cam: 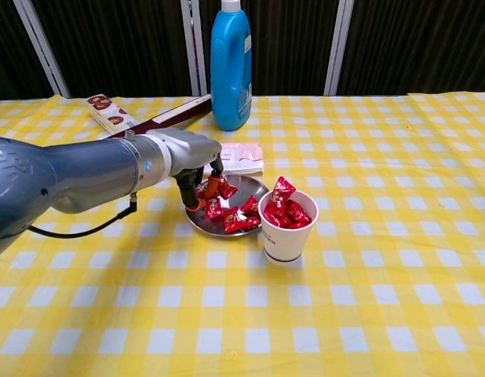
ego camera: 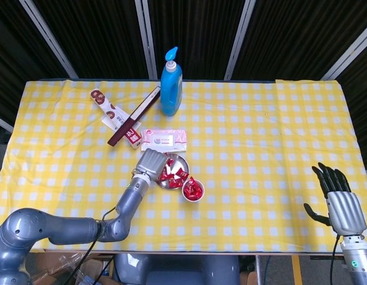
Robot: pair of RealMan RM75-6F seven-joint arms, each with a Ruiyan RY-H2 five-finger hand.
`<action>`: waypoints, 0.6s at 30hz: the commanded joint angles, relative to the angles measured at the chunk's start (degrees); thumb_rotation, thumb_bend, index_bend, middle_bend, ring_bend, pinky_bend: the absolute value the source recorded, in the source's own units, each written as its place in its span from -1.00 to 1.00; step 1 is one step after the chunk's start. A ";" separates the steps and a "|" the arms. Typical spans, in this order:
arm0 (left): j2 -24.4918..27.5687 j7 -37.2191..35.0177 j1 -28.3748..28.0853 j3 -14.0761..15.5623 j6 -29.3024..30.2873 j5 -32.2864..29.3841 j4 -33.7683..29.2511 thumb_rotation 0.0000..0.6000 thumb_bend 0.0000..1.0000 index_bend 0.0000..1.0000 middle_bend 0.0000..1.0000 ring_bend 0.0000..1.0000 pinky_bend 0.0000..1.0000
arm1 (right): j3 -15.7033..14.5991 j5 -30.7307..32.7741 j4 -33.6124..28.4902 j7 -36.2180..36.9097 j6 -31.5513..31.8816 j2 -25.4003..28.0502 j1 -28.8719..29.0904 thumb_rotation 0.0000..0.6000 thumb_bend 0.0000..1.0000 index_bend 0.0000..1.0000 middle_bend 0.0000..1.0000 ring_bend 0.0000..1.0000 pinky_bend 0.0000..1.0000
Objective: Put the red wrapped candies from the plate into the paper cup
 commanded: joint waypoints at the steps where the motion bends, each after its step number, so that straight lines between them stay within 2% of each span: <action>1: -0.43 0.45 -0.17 0.35 -0.43 -0.70 0.38 1.00 -0.20 -0.04 0.71 0.82 0.90 | 0.00 -0.01 -0.02 -0.06 0.07 -0.02 -0.03 1.00 -0.29 -1.00 -1.00 -1.00 -1.00; 9: -2.80 0.24 -0.68 0.44 -1.26 -0.57 2.82 1.00 -0.20 -0.01 0.71 0.82 0.90 | 0.03 0.09 -0.03 -0.07 0.01 -0.04 -0.01 1.00 -0.29 -1.00 -1.00 -1.00 -1.00; 14: -3.81 0.86 -0.86 0.97 -0.88 -0.16 3.89 1.00 -0.10 0.24 0.76 0.84 0.90 | 0.00 0.06 -0.06 0.04 -0.02 0.02 -0.02 1.00 -0.29 -1.00 -1.00 -1.00 -1.00; 18: -4.35 0.28 -0.50 0.94 -0.08 0.98 4.19 1.00 -0.03 0.34 0.79 0.85 0.90 | -0.03 0.01 -0.08 0.11 0.05 0.06 -0.07 1.00 -0.29 -1.00 -1.00 -1.00 -1.00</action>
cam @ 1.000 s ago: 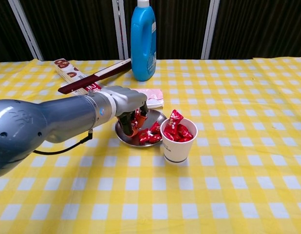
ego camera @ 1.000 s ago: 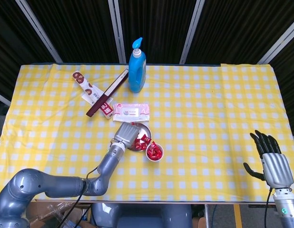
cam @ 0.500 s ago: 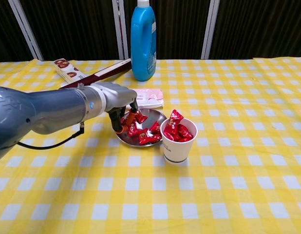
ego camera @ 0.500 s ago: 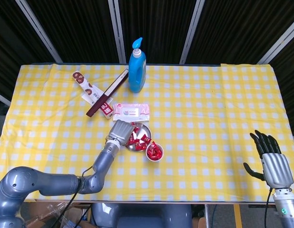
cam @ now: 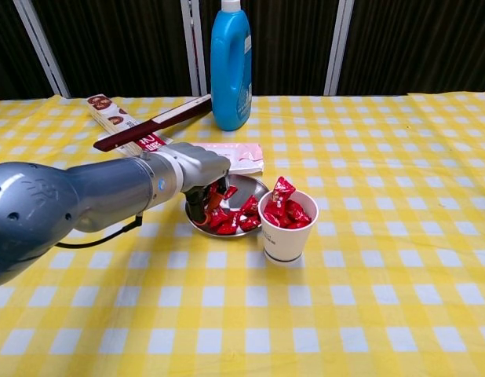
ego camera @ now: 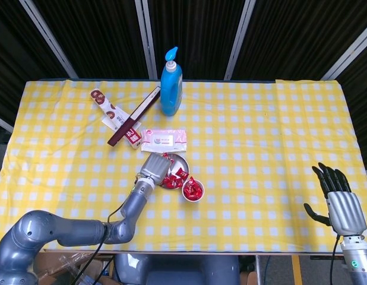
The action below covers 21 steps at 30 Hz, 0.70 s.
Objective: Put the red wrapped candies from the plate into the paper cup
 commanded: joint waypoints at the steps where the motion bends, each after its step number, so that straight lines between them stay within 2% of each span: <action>1: -0.28 -0.55 0.35 -0.03 0.54 0.89 0.12 1.00 -0.02 0.35 0.80 0.85 0.90 | -0.01 -0.03 -0.02 0.01 0.03 0.02 -0.01 1.00 -0.29 -1.00 -1.00 -1.00 -1.00; 9: 1.85 -2.43 1.37 -1.26 2.57 3.68 -2.67 1.00 -0.02 0.34 0.80 0.85 0.90 | 0.02 0.00 0.01 -0.03 0.05 -0.02 -0.01 1.00 -0.29 -1.00 -1.00 -1.00 -1.00; 21: 11.25 -7.08 2.64 -7.21 7.67 10.23 -15.91 1.00 -0.02 0.31 0.80 0.85 0.90 | 0.05 0.16 0.12 -0.67 0.01 -0.23 0.01 1.00 -0.29 -1.00 -1.00 -1.00 -1.00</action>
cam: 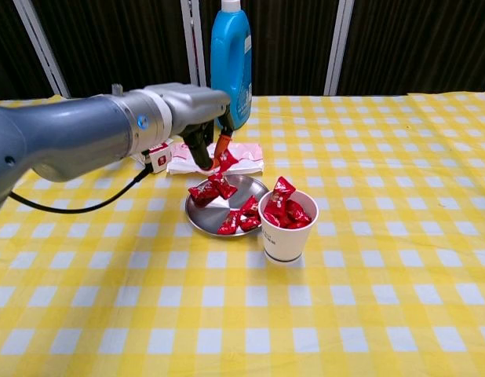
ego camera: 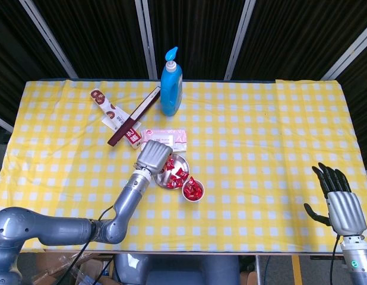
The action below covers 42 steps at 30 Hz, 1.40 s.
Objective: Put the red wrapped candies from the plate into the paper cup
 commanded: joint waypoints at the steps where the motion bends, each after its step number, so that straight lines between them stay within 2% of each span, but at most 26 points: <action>1: 2.66 -1.65 0.17 -2.01 1.19 2.62 -4.12 1.00 -0.02 0.31 0.80 0.85 0.90 | 0.02 0.11 0.04 -0.22 -0.05 -0.08 0.01 1.00 -0.29 -1.00 -1.00 -1.00 -1.00; 8: 3.24 -2.31 -1.40 -2.22 -0.60 6.03 -9.87 1.00 -0.02 0.31 0.79 0.85 0.90 | 0.10 0.30 0.03 -0.64 0.09 -0.18 -0.06 1.00 -0.29 -1.00 -1.00 -1.00 -1.00; 14: 1.74 0.56 -3.99 -0.77 -2.11 5.04 -11.79 1.00 -0.03 0.29 0.78 0.85 0.90 | 0.10 0.33 0.04 -0.64 0.08 -0.15 -0.08 1.00 -0.29 -1.00 -1.00 -1.00 -1.00; 22: 0.06 4.35 -6.36 0.71 -1.53 0.43 -11.77 1.00 -0.05 0.24 0.77 0.85 0.90 | 0.05 0.17 0.07 -0.36 0.09 -0.03 -0.09 1.00 -0.29 -1.00 -1.00 -1.00 -1.00; 28: -0.71 4.89 -7.51 0.52 -1.03 -1.71 -11.14 1.00 -0.18 0.12 0.74 0.83 0.90 | 0.01 0.31 -0.10 -0.57 -0.12 0.06 -0.06 1.00 -0.29 -1.00 -1.00 -1.00 -1.00; 42: -1.08 0.07 -6.92 -0.22 -0.62 0.39 -10.21 1.00 -0.27 -0.02 0.70 0.82 0.90 | 0.07 0.38 -0.14 -0.56 -0.03 0.09 -0.12 1.00 -0.29 -1.00 -1.00 -1.00 -1.00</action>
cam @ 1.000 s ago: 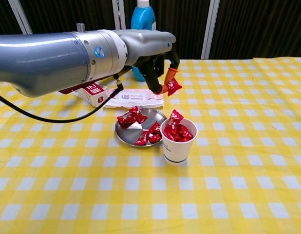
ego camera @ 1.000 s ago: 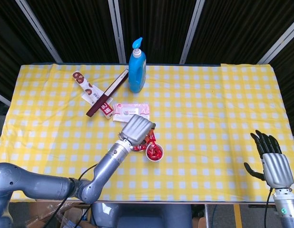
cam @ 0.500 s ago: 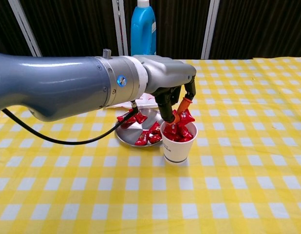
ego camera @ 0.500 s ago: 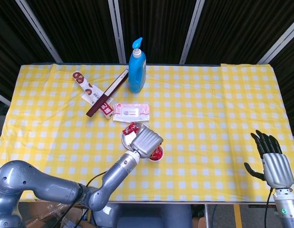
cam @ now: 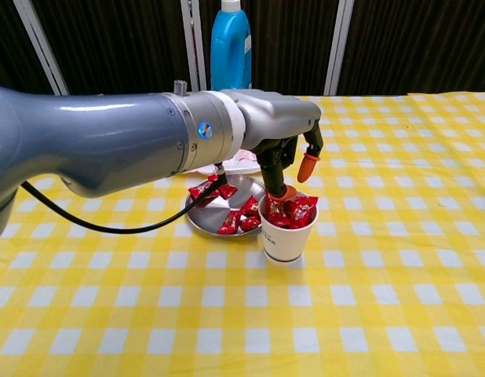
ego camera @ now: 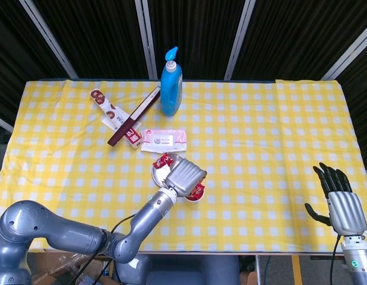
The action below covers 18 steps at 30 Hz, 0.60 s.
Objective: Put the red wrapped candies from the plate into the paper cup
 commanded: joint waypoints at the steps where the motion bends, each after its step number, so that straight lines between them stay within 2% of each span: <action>1: 0.40 -2.26 0.84 -0.74 0.44 1.25 -0.36 1.00 -0.27 -0.03 0.69 0.82 0.90 | 0.01 -0.01 0.00 0.01 0.03 0.02 -0.01 1.00 -0.29 -1.00 -1.00 -1.00 -1.00; 10: 3.38 -6.65 5.05 -0.41 4.64 4.31 0.76 1.00 -0.30 -0.10 0.65 0.81 0.90 | -0.04 -0.08 0.00 0.02 0.01 0.00 -0.01 1.00 -0.29 -1.00 -1.00 -1.00 -1.00; 18: 5.21 -4.88 6.67 1.33 3.50 -0.85 4.60 1.00 -0.36 -0.12 0.66 0.81 0.90 | -0.02 0.04 -0.03 -0.27 -0.16 -0.10 0.06 1.00 -0.29 -1.00 -1.00 -1.00 -1.00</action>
